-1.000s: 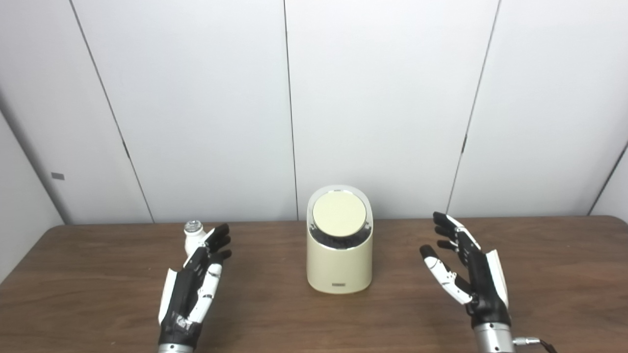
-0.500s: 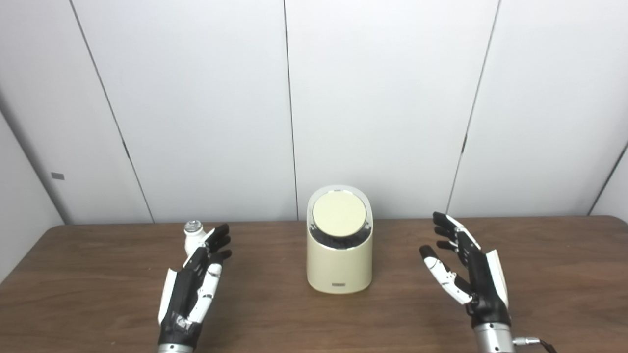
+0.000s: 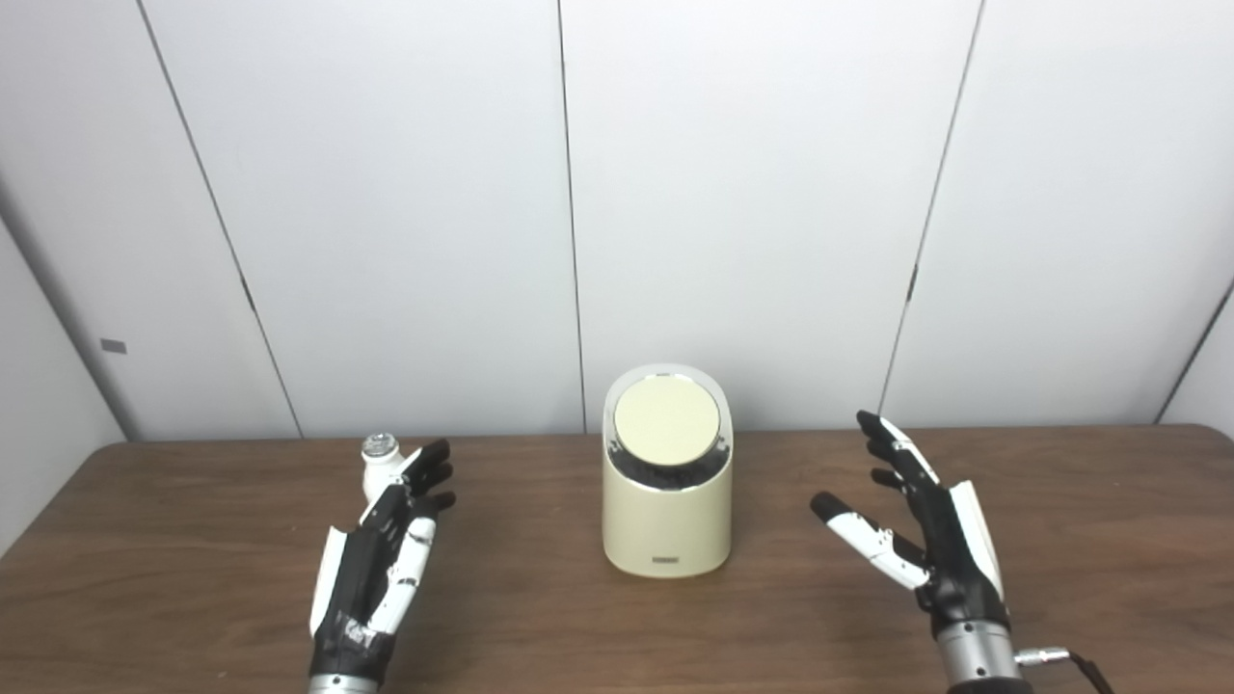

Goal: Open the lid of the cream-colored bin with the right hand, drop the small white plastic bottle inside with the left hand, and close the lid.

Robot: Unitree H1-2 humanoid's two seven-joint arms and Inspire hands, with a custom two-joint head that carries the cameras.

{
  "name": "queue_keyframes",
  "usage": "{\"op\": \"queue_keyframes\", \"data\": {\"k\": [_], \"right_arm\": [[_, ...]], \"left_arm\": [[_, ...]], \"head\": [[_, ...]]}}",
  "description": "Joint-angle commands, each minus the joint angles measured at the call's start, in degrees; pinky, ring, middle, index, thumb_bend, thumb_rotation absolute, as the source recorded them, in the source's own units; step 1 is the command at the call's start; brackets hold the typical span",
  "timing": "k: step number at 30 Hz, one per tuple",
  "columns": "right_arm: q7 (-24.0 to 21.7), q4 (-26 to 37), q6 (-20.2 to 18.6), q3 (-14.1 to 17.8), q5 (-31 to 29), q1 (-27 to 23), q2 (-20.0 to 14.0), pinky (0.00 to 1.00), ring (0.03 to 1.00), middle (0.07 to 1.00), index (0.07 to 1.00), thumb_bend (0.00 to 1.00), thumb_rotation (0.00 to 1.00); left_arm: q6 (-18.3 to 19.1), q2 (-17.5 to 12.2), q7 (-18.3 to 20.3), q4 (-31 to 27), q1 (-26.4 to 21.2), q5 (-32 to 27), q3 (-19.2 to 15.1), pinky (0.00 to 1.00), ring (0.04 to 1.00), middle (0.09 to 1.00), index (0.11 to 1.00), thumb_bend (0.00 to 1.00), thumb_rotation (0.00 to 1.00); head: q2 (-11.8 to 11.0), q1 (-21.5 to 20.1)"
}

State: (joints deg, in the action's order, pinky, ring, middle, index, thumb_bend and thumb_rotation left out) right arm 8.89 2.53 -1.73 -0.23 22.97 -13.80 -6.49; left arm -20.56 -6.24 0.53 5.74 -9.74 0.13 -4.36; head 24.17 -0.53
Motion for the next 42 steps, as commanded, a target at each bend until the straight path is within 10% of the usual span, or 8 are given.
{"op": "queue_keyframes", "data": {"k": [1, 24, 42], "right_arm": [[-0.39, 2.97, -0.48, -0.44, 1.25, -3.89, -0.59, 0.81, 0.88, 0.902, 0.891, 0.82, 0.75], [-3.21, 5.38, -11.42, -5.28, 5.92, -15.43, 2.59, 0.79, 0.91, 0.95, 0.932, 0.97, 0.72], [1.75, -2.5, -14.91, -10.94, 20.09, -22.0, 3.53, 0.75, 0.914, 0.957, 0.938, 0.99, 0.43]], "left_arm": [[-1.05, -0.6, 0.22, -1.02, -1.61, -0.14, 0.08, 0.81, 0.874, 0.892, 0.869, 0.22, 0.7], [-0.22, 0.0, -0.13, -2.1, -1.84, 0.13, 0.62, 0.8, 0.855, 0.868, 0.848, 0.22, 0.69], [0.46, 0.58, -0.79, -3.02, -1.82, 1.14, 0.85, 0.79, 0.853, 0.864, 0.842, 0.22, 0.68]], "head": [[0.0, 0.04], [0.08, 0.55], [0.47, 0.96]]}}
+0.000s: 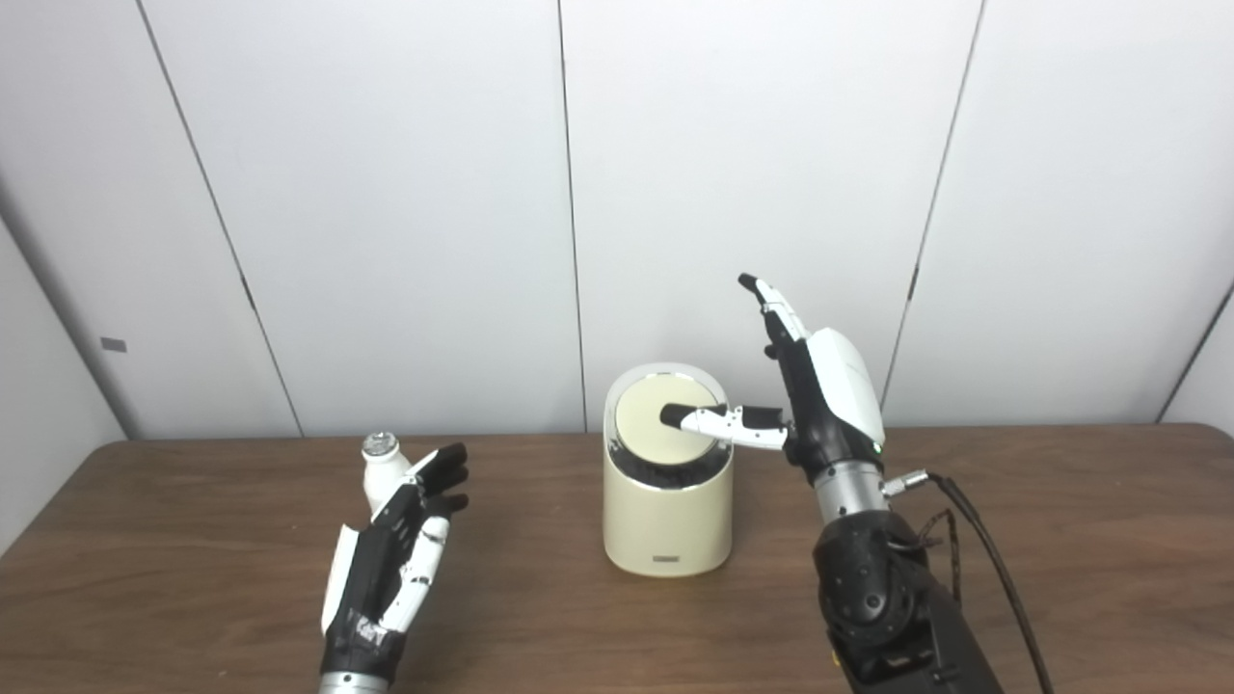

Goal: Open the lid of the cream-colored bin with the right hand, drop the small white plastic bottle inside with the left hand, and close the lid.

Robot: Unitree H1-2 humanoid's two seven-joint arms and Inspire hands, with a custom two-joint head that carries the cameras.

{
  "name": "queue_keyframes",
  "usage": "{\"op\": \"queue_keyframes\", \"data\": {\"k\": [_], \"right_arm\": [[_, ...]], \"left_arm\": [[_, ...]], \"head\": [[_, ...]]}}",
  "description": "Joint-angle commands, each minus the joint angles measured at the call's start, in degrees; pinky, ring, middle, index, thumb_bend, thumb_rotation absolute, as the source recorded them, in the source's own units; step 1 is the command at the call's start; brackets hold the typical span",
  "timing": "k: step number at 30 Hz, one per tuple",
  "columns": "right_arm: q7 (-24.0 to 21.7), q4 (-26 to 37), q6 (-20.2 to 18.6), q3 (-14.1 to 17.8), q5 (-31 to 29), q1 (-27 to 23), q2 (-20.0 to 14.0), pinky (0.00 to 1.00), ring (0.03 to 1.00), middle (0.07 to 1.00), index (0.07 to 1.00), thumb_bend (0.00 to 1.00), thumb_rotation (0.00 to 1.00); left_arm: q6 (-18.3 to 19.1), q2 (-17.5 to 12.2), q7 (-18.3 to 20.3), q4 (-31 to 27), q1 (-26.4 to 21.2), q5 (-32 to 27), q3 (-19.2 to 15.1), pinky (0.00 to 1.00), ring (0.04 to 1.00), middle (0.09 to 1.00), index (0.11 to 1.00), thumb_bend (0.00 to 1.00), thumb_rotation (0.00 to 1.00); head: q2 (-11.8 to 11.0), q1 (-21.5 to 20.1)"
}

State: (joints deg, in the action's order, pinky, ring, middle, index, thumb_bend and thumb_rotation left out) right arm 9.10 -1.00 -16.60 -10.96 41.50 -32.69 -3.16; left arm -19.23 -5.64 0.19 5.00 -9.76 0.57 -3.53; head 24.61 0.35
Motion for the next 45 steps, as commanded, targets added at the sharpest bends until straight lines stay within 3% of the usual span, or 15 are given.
{"op": "queue_keyframes", "data": {"k": [1, 11, 15, 23, 34, 41, 45], "right_arm": [[1.92, 0.44, -0.23, -0.4, 2.26, -3.41, 0.27, 0.75, 0.925, 0.964, 0.941, 0.99, 0.41], [3.24, -3.46, -0.86, -1.51, 4.36, -5.2, 0.1, 0.81, 0.942, 0.966, 0.942, 1.0, 0.36], [3.09, -4.97, -2.18, -1.52, 5.04, -5.64, 0.23, 0.79, 0.935, 0.963, 0.937, 1.0, 0.33], [1.79, -5.31, -4.86, -2.75, 6.29, -5.51, -0.32, 0.85, 0.948, 0.971, 0.945, 0.99, 0.31], [-0.43, -5.4, -7.01, -6.83, 9.74, -5.05, -2.21, 0.85, 0.97, 1.0, 0.976, 1.0, 0.2], [2.26, -8.43, -6.69, -10.85, 16.14, -4.41, -3.91, 0.91, 0.997, 1.0, 0.987, 1.0, 0.1], [3.34, -7.49, -4.53, -10.01, 13.44, -3.04, -3.39, 0.89, 1.0, 1.0, 0.99, 0.96, 0.15]], "left_arm": [[-0.72, 0.05, -0.44, -2.39, -1.81, 0.55, 0.01, 0.8, 0.854, 0.865, 0.843, 0.22, 0.68], [-0.51, 0.42, -0.33, -2.96, -1.83, 0.1, 0.01, 0.79, 0.849, 0.861, 0.842, 0.21, 0.68], [-0.68, 0.5, -0.3, -2.58, -1.92, -0.22, -0.09, 0.79, 0.847, 0.861, 0.842, 0.21, 0.68], [-0.38, 0.29, -0.24, -2.96, -1.81, -0.06, -0.14, 0.79, 0.85, 0.864, 0.844, 0.22, 0.68], [0.19, 0.46, -0.43, -3.79, -1.68, -0.21, -0.32, 0.78, 0.84, 0.857, 0.84, 0.21, 0.65], [0.56, 0.85, -0.91, -4.12, -1.87, 0.23, -0.32, 0.77, 0.835, 0.854, 0.84, 0.2, 0.64], [0.34, 0.87, -1.03, -4.11, -1.99, 0.22, -0.46, 0.77, 0.836, 0.853, 0.838, 0.2, 0.64]], "head": [[0.07, 0.09], [0.22, 0.2], [-0.04, -0.04], [0.15, -0.24], [0.75, -0.16], [0.65, 0.4], [0.51, 0.53]]}}
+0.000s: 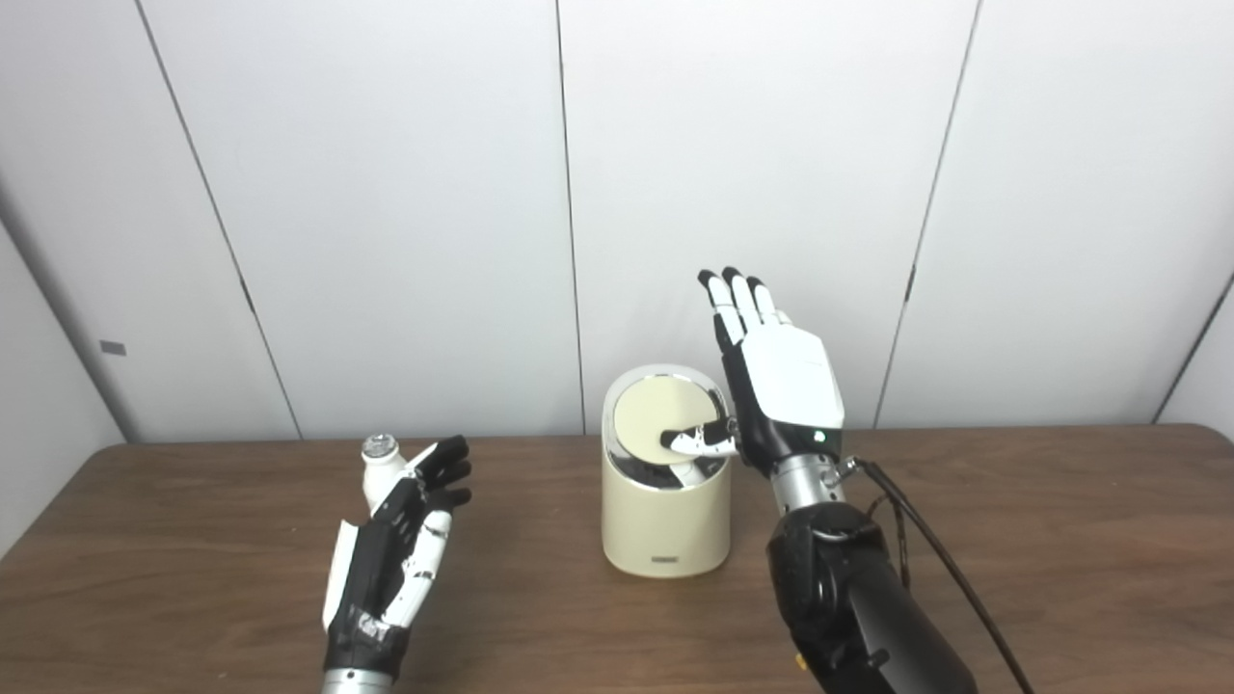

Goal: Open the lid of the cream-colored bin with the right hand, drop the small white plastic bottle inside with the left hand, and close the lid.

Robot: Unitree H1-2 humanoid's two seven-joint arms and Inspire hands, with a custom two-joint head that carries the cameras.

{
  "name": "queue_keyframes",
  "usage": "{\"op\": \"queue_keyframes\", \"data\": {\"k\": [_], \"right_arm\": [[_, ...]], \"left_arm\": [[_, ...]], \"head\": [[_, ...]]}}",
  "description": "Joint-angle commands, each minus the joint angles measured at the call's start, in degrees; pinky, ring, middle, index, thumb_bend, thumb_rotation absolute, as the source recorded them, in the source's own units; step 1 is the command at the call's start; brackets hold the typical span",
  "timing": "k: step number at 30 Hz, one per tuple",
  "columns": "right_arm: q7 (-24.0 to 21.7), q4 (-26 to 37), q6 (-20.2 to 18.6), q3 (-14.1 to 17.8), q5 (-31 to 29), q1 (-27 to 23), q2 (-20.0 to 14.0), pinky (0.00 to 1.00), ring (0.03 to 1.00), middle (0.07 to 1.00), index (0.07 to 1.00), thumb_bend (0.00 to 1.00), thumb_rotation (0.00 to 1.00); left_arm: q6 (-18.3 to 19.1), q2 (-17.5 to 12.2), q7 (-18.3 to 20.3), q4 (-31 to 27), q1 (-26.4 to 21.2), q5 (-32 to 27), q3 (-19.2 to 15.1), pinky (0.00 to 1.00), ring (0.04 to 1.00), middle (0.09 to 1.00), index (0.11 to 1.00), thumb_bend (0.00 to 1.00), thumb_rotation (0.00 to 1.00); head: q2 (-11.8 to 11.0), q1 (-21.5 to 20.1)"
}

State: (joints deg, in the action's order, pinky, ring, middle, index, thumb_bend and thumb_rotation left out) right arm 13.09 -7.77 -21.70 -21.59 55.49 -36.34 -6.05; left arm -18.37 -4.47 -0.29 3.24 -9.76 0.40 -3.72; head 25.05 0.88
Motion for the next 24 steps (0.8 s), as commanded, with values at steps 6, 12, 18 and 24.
{"op": "queue_keyframes", "data": {"k": [6, 12, 18, 24], "right_arm": [[-1.55, 2.2, 4.63, 6.93, -12.88, 1.99, 2.46, 0.87, 0.975, 0.994, 0.977, 0.85, 0.5], [-3.73, 4.82, 6.06, 11.72, -23.03, 2.13, 4.71, 0.86, 0.975, 1.0, 0.999, 0.81, 0.61], [-6.66, 7.81, 4.0, 12.0, -25.3, 2.71, 4.2, 0.84, 0.968, 1.0, 1.0, 0.91, 0.92], [-7.29, 9.73, 4.9, 13.67, -28.41, 4.48, 4.64, 0.84, 0.95, 0.987, 0.969, 0.88, 1.0]], "left_arm": [[-0.7, -0.27, -0.33, -2.28, -2.05, -0.19, -0.44, 0.78, 0.837, 0.853, 0.838, 0.2, 0.64], [-0.61, -0.52, -0.42, -2.35, -1.94, 0.39, -0.54, 0.78, 0.836, 0.851, 0.836, 0.21, 0.66], [-0.62, -0.65, -0.38, -2.23, -1.92, 0.83, -0.48, 0.78, 0.834, 0.852, 0.839, 0.21, 0.66], [-1.31, -0.67, -0.19, -1.8, -1.9, 0.4, -0.45, 0.77, 0.831, 0.85, 0.837, 0.21, 0.64]], "head": [[-0.12, 0.05], [-0.12, -0.18], [-0.23, -0.16], [-0.35, -0.21]]}}
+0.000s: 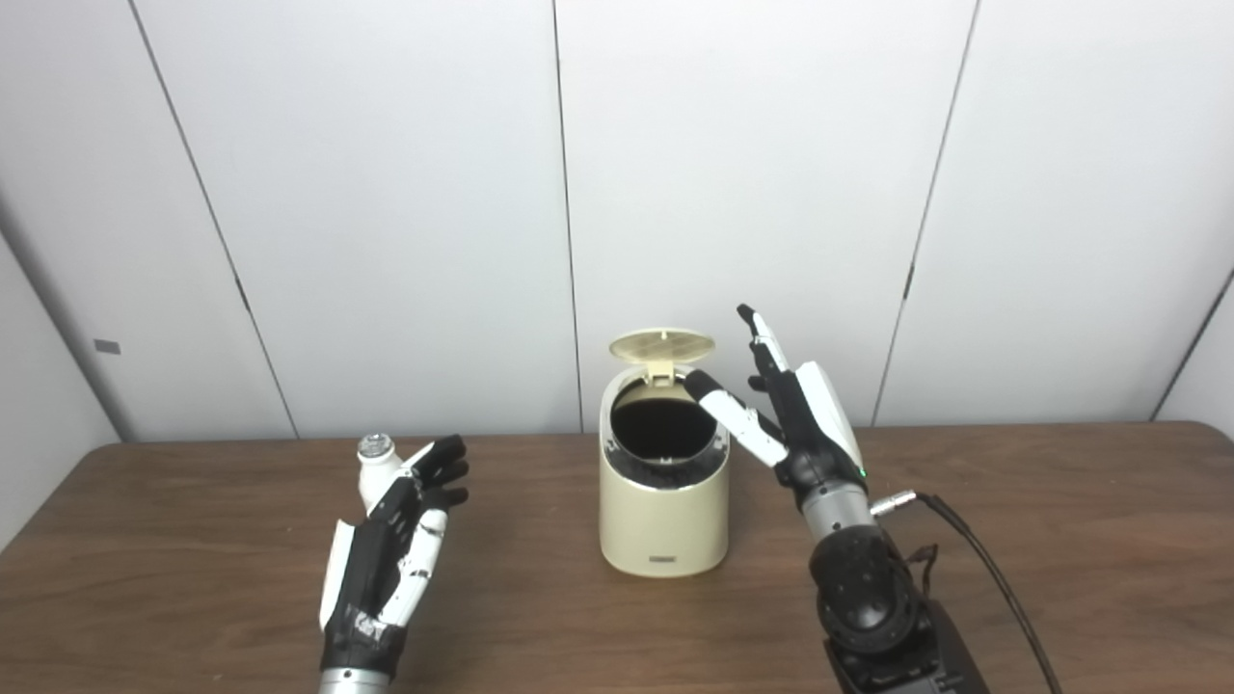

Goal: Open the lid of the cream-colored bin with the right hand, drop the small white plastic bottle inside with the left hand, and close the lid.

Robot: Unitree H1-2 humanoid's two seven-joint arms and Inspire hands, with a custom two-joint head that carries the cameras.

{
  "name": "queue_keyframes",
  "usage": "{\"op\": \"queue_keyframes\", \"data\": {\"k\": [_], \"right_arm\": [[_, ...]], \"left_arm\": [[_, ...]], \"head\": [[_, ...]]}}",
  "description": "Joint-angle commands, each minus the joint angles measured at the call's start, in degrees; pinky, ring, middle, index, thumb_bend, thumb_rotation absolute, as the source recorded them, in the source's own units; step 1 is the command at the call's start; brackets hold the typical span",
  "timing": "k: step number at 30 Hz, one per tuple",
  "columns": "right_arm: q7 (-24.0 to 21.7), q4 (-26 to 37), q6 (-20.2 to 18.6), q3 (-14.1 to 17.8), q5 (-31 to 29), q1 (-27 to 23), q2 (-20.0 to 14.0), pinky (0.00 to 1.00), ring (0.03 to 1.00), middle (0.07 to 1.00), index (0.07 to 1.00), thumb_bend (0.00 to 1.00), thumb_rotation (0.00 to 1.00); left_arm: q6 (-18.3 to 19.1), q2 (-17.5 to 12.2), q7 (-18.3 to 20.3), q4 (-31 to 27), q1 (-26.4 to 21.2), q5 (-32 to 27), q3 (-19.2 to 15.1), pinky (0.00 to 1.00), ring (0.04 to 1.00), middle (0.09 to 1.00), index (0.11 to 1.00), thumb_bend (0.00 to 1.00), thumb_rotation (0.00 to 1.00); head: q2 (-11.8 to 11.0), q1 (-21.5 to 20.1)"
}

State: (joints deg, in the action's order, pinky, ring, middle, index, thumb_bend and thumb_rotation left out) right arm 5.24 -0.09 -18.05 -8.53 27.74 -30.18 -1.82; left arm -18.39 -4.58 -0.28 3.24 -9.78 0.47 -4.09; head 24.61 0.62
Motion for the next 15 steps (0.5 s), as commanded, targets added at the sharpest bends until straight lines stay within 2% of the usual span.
{"op": "queue_keyframes", "data": {"k": [1, 9, 12, 14, 15], "right_arm": [[0.77, 2.33, 1.96, 0.92, -1.25, -1.23, 0.51, 0.84, 0.951, 0.987, 0.968, 0.88, 1.0], [1.58, 4.76, 6.74, 2.07, -3.84, 3.1, -0.44, 0.88, 0.97, 0.992, 0.98, 0.92, 1.0], [1.37, 5.17, 11.55, 3.93, -8.22, 5.85, -0.79, 0.91, 0.976, 0.99, 0.987, 0.89, 1.0], [1.82, 4.94, 17.84, 5.03, -11.57, 8.17, -0.74, 0.87, 0.945, 0.957, 0.959, 0.61, 0.98], [2.46, 4.38, 21.41, 5.63, -13.01, 9.31, -0.46, 0.81, 0.911, 0.93, 0.931, 0.46, 0.91]], "left_arm": [[-1.29, -0.58, -0.09, -1.74, -1.9, 0.07, -0.09, 0.77, 0.831, 0.851, 0.837, 0.21, 0.63], [-1.62, -0.66, -0.27, -1.33, -1.97, 0.57, -0.09, 0.77, 0.83, 0.848, 0.834, 0.21, 0.64], [-1.55, -0.6, -0.47, -1.57, -2.02, 0.72, -0.17, 0.77, 0.829, 0.849, 0.834, 0.2, 0.62], [-1.64, -0.57, -0.42, -1.58, -2.16, 0.6, -0.15, 0.77, 0.827, 0.848, 0.834, 0.2, 0.61], [-1.64, -0.6, -0.38, -1.55, -2.22, 0.68, -0.08, 0.77, 0.827, 0.848, 0.834, 0.2, 0.61]], "head": [[0.09, 0.02], [-0.09, 0.38], [-0.11, 0.15], [-0.25, 0.14], [-0.38, 0.3]]}}
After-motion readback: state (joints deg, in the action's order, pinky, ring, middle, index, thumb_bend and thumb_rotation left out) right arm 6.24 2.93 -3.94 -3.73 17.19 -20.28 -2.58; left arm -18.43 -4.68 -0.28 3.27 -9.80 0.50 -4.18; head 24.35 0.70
